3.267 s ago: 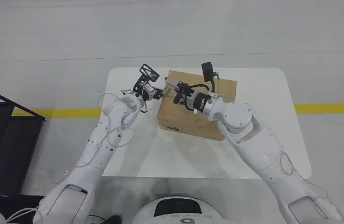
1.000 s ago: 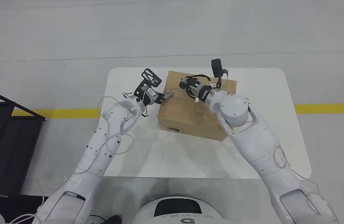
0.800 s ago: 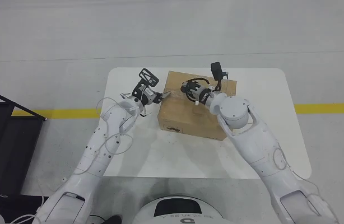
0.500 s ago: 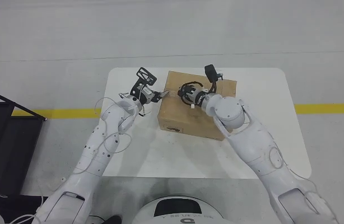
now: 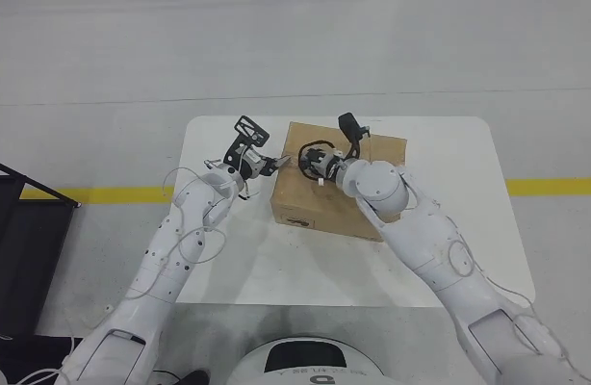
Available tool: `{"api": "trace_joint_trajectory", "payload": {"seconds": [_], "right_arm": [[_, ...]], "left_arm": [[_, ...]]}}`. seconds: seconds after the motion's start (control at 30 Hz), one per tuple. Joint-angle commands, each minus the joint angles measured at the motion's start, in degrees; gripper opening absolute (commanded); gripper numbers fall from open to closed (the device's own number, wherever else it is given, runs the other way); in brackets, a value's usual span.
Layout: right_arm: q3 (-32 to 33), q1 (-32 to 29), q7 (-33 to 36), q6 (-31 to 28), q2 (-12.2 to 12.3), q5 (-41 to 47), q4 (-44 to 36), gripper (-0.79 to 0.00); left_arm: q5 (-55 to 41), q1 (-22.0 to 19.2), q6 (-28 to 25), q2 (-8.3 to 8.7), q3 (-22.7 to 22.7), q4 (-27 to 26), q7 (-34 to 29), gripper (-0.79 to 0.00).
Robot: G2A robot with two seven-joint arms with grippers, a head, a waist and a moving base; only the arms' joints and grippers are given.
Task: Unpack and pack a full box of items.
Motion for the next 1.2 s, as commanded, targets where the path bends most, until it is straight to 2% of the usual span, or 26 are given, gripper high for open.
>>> {"api": "trace_joint_trajectory", "payload": {"seconds": [0.0, 0.43, 1.17], "right_arm": [[0.34, 0.52, 2.67, 2.35, 0.15, -0.02, 0.26, -0.785], [5.94, -1.55, 8.86, 10.24, 2.45, -5.68, -2.70, -0.785], [20.86, -11.36, 13.44, 13.08, 6.81, -10.96, -11.33, -0.785]], "left_arm": [[0.00, 0.00, 0.00, 0.00, 0.00, 0.00, 0.00, 0.000], [0.00, 0.00, 0.00, 0.00, 0.00, 0.00, 0.00, 0.000], [0.00, 0.00, 0.00, 0.00, 0.00, 0.00, 0.00, 0.000]]}}
